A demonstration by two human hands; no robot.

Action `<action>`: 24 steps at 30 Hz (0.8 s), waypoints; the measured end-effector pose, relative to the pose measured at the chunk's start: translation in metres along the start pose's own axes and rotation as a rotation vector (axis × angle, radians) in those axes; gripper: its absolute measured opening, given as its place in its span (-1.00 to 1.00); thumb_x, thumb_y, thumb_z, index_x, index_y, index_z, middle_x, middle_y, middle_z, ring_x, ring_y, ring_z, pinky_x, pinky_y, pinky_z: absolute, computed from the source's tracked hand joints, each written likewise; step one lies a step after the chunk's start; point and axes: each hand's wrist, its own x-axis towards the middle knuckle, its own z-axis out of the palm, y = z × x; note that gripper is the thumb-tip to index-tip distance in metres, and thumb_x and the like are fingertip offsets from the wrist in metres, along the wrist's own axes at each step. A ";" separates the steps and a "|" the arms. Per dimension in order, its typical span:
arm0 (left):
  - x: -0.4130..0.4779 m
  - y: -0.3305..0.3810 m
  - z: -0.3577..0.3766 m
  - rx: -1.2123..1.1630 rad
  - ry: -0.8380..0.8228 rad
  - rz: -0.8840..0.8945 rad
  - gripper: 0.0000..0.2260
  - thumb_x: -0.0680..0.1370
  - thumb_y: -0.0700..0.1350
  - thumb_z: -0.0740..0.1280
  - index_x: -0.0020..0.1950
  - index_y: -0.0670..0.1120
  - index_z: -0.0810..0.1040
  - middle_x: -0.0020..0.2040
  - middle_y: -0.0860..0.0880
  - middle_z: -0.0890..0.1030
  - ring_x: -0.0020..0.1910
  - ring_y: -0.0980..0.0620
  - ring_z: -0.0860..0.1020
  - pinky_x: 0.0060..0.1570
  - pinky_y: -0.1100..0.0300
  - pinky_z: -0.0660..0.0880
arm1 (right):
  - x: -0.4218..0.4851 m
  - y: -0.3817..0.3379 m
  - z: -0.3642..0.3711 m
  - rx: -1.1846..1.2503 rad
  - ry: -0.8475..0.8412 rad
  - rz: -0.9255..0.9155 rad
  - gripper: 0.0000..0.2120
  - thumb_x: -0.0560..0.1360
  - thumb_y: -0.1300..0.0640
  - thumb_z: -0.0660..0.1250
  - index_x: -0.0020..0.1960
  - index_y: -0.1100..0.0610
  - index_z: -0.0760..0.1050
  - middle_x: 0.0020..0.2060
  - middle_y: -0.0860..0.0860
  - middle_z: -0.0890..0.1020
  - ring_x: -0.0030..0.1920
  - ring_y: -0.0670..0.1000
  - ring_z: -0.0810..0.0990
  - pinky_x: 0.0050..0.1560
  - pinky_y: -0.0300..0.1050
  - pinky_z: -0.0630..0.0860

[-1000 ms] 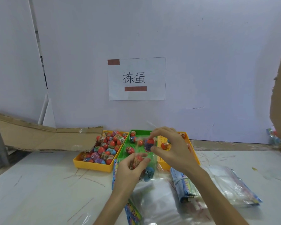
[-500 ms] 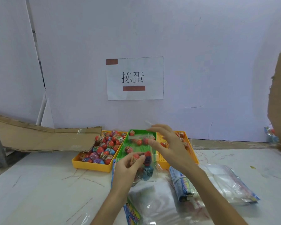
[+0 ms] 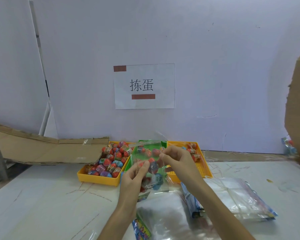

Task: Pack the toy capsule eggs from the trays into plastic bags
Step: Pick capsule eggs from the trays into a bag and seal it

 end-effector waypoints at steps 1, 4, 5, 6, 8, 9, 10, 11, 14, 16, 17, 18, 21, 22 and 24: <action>0.000 -0.001 0.000 0.004 0.012 0.009 -0.75 0.37 0.24 0.42 0.00 0.24 0.73 -0.03 0.05 0.75 -0.03 0.07 0.72 -0.19 0.26 0.61 | -0.001 0.000 0.001 0.004 0.005 -0.013 -0.91 0.58 0.19 0.39 -0.09 0.18 0.59 -0.23 0.06 0.73 -0.16 0.10 0.72 -0.16 -0.10 0.64; 0.002 -0.002 -0.001 -0.006 0.028 0.046 -0.65 0.38 0.26 0.43 0.09 0.17 0.71 0.03 0.02 0.75 0.05 0.00 0.71 -0.04 0.05 0.65 | -0.004 -0.001 0.000 0.041 0.019 -0.013 -0.93 0.59 0.21 0.38 -0.07 0.19 0.59 -0.25 0.08 0.72 -0.22 0.07 0.71 -0.20 -0.06 0.64; 0.002 -0.002 -0.002 -0.012 0.029 0.060 -0.65 0.39 0.24 0.43 0.11 0.15 0.71 0.05 0.02 0.74 0.08 -0.01 0.70 0.05 -0.01 0.64 | -0.004 -0.001 -0.001 0.044 0.023 -0.011 -0.93 0.59 0.22 0.38 -0.07 0.19 0.58 -0.25 0.09 0.72 -0.23 0.07 0.71 -0.22 -0.05 0.64; 0.003 -0.001 -0.002 -0.019 0.036 0.069 -0.65 0.40 0.22 0.44 0.12 0.14 0.71 0.06 0.02 0.74 0.09 0.00 0.70 0.11 -0.04 0.62 | -0.005 -0.001 -0.001 0.040 0.025 -0.009 -0.93 0.59 0.22 0.38 -0.07 0.18 0.58 -0.26 0.09 0.72 -0.23 0.08 0.71 -0.24 -0.05 0.64; 0.003 -0.001 -0.002 -0.031 0.064 0.084 -0.67 0.40 0.19 0.45 0.09 0.10 0.73 0.05 0.02 0.74 0.08 0.06 0.69 0.15 -0.04 0.60 | -0.006 -0.001 -0.001 0.033 0.026 -0.008 -0.93 0.59 0.23 0.38 -0.08 0.17 0.58 -0.26 0.08 0.71 -0.24 0.08 0.71 -0.28 -0.07 0.62; 0.003 -0.002 -0.003 -0.032 0.079 0.091 -0.69 0.40 0.17 0.45 0.08 0.10 0.73 0.04 0.04 0.74 0.06 0.10 0.69 0.14 -0.03 0.60 | -0.007 -0.001 0.000 0.030 0.026 -0.010 -0.93 0.59 0.23 0.38 -0.08 0.16 0.58 -0.27 0.08 0.71 -0.24 0.08 0.71 -0.29 -0.09 0.61; 0.003 -0.002 -0.003 -0.029 0.094 0.097 -0.71 0.40 0.15 0.44 0.07 0.11 0.73 0.03 0.05 0.74 0.03 0.14 0.69 0.12 0.00 0.60 | -0.008 0.000 0.001 0.024 0.022 -0.014 -0.94 0.59 0.22 0.38 -0.07 0.15 0.58 -0.28 0.07 0.71 -0.24 0.08 0.71 -0.29 -0.11 0.61; 0.004 -0.003 -0.004 -0.023 0.110 0.101 -0.75 0.42 0.12 0.44 0.06 0.12 0.73 0.01 0.07 0.74 0.01 0.16 0.68 0.09 0.01 0.60 | -0.008 0.000 0.002 0.016 0.017 -0.020 -0.94 0.59 0.22 0.39 -0.07 0.15 0.59 -0.28 0.07 0.70 -0.24 0.07 0.71 -0.30 -0.13 0.60; 0.007 -0.006 -0.008 -0.020 0.149 0.100 -0.85 0.55 -0.09 0.42 0.05 0.10 0.72 -0.01 0.02 0.75 0.01 0.05 0.70 -0.01 0.05 0.59 | -0.009 -0.001 0.004 -0.025 0.013 -0.043 -0.93 0.57 0.25 0.39 -0.07 0.11 0.59 -0.30 0.06 0.69 -0.27 0.05 0.70 -0.31 -0.15 0.60; 0.008 -0.007 -0.009 -0.015 0.171 0.088 -0.79 0.59 -0.21 0.37 0.03 0.08 0.72 -0.02 -0.03 0.75 0.01 -0.04 0.71 -0.05 0.05 0.59 | -0.010 0.000 0.004 -0.042 0.016 -0.040 -0.88 0.54 0.31 0.39 -0.07 0.11 0.58 -0.31 0.06 0.69 -0.31 0.04 0.68 -0.33 -0.16 0.59; 0.009 -0.007 -0.010 -0.015 0.178 0.082 -0.79 0.59 -0.23 0.36 0.01 0.06 0.72 -0.02 -0.05 0.75 0.03 -0.07 0.70 -0.03 0.01 0.60 | -0.010 0.000 0.005 -0.046 0.018 -0.034 -0.86 0.53 0.33 0.38 -0.07 0.11 0.58 -0.31 0.06 0.69 -0.32 0.03 0.67 -0.33 -0.17 0.58; 0.009 -0.007 -0.009 -0.020 0.181 0.079 -0.82 0.60 -0.21 0.37 0.00 0.03 0.72 -0.02 -0.06 0.75 0.04 -0.09 0.70 0.01 -0.03 0.61 | -0.011 0.001 0.005 -0.051 0.022 -0.028 -0.85 0.52 0.34 0.38 -0.09 0.10 0.58 -0.31 0.04 0.69 -0.33 0.02 0.67 -0.34 -0.18 0.57; 0.007 -0.005 -0.007 -0.055 0.203 0.094 -0.87 0.54 -0.01 0.39 -0.05 0.02 0.74 -0.03 -0.07 0.75 0.02 -0.08 0.71 -0.03 -0.05 0.64 | -0.011 0.003 0.007 -0.058 0.053 0.000 -0.83 0.51 0.33 0.39 -0.15 0.09 0.57 -0.27 -0.01 0.68 -0.32 -0.03 0.67 -0.30 -0.20 0.55; 0.006 -0.004 -0.007 -0.065 0.221 0.099 -0.85 0.51 0.03 0.39 -0.07 0.06 0.75 -0.05 -0.06 0.75 -0.02 -0.05 0.72 -0.10 0.00 0.64 | -0.011 0.003 0.006 -0.039 0.064 0.014 -0.83 0.51 0.34 0.39 -0.17 0.09 0.57 -0.25 -0.02 0.67 -0.31 -0.02 0.67 -0.29 -0.18 0.56; 0.005 -0.002 -0.007 -0.090 0.246 0.105 -0.87 0.55 0.00 0.38 -0.07 0.13 0.75 -0.07 -0.04 0.75 -0.09 0.01 0.72 -0.22 0.13 0.62 | -0.010 0.002 0.005 0.026 0.060 0.032 -0.84 0.50 0.36 0.39 -0.18 0.13 0.56 -0.25 0.03 0.68 -0.27 0.02 0.68 -0.25 -0.11 0.57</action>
